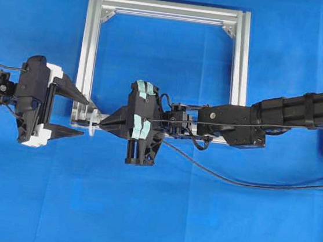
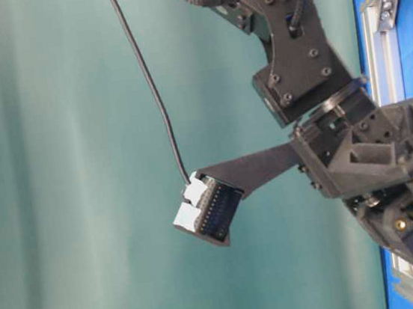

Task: Insert the wire through the string loop located on the left side.
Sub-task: 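Move the left gripper to the plug tip past the loop and close, then open the right gripper and pull the cable leftward with the left gripper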

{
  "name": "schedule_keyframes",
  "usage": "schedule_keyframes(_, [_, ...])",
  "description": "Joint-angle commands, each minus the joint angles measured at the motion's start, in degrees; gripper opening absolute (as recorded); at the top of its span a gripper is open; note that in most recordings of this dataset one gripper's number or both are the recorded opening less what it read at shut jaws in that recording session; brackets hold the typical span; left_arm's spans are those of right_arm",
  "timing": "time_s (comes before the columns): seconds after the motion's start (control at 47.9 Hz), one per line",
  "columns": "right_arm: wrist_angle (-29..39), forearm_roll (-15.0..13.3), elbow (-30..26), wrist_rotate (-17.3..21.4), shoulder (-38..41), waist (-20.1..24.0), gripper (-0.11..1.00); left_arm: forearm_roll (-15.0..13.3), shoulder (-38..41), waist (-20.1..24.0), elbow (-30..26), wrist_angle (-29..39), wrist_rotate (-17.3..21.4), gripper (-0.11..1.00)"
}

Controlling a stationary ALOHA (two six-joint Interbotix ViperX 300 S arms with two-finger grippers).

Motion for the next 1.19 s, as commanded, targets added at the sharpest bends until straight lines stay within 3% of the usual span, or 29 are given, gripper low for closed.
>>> schedule_keyframes(0.0, [-0.4,0.0,-0.5,0.1,-1.1,0.1,-0.04,0.1,-0.5,0.0,-0.7,-0.4,0.0,0.87])
schedule_keyframes(0.104, [-0.2,0.0,-0.5,0.0,-1.1,0.1,-0.04,0.3,-0.5,-0.3,-0.7,0.1,0.4,0.84])
schedule_keyframes(0.167, [-0.1,-0.2,-0.6,0.0,-1.1,0.1,-0.04,0.8,-0.5,-0.8,-1.0,0.7,0.7,0.76])
schedule_keyframes(0.334, [-0.3,-1.2,-0.7,-0.3,-1.1,0.2,-0.04,2.2,-0.3,-1.1,-1.4,1.8,1.1,0.27])
schedule_keyframes(0.418, [-0.1,-1.3,-0.7,-0.2,-1.1,0.2,-0.04,2.1,-0.2,-1.1,-1.7,1.8,1.0,0.08])
schedule_keyframes(0.836, [0.9,-0.9,-0.9,0.5,-1.1,0.1,-0.01,2.2,-0.3,-1.1,-2.1,2.1,0.8,0.08])
schedule_keyframes(0.961, [0.9,0.1,-1.0,0.6,-1.1,0.1,0.21,2.2,-0.3,-1.1,-2.1,2.1,0.8,0.08])
schedule_keyframes(1.17, [1.8,0.3,-0.4,0.3,-2.3,0.2,0.82,2.2,-0.8,-1.1,-1.8,2.2,0.9,0.08])
